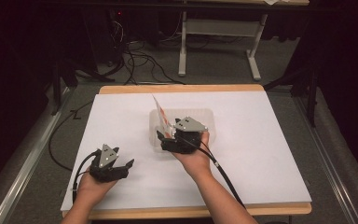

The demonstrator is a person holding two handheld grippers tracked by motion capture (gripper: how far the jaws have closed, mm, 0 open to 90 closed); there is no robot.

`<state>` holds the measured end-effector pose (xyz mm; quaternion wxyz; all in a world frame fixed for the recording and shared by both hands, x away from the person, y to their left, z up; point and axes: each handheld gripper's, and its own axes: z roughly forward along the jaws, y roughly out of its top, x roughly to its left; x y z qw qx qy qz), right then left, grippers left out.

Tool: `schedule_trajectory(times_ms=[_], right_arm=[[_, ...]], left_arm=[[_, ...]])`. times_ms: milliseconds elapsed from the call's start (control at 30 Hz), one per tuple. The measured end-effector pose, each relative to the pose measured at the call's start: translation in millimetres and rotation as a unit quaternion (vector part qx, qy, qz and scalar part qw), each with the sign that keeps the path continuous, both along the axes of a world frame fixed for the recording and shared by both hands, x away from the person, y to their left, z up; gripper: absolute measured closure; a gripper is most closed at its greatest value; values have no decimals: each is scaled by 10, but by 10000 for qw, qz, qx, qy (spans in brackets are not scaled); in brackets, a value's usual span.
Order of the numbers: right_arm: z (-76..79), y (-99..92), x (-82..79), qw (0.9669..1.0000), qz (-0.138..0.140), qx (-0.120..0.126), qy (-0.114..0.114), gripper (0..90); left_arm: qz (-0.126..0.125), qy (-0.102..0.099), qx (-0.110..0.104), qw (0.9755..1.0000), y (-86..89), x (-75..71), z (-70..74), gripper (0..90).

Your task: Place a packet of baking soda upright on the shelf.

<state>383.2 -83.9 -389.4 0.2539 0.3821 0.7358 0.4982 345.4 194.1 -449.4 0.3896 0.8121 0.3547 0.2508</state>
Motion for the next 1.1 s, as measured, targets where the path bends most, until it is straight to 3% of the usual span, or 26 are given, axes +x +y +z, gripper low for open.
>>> schedule_trajectory(times_ms=[333,633,833,1000,1100], right_arm=[[-28,-125,-213,9999,137,17,32,219],[-27,-394,-489,9995,302,-19,29,240],[-51,-630,-642,9993,258,-265,102,240],[-141,-1042,-747,9981,-70,-592,149,251],[-192,-1192,-779,9974,-190,-671,206,265]], left_arm=[[-14,9,34,10000,-2,-5,-2,283],[-21,12,51,10000,-9,-6,-6,283],[-45,10,47,10000,-23,-13,-12,283],[-135,-40,10,9999,-38,-34,0,283],[-160,-44,-7,9999,-48,-43,0,283]])
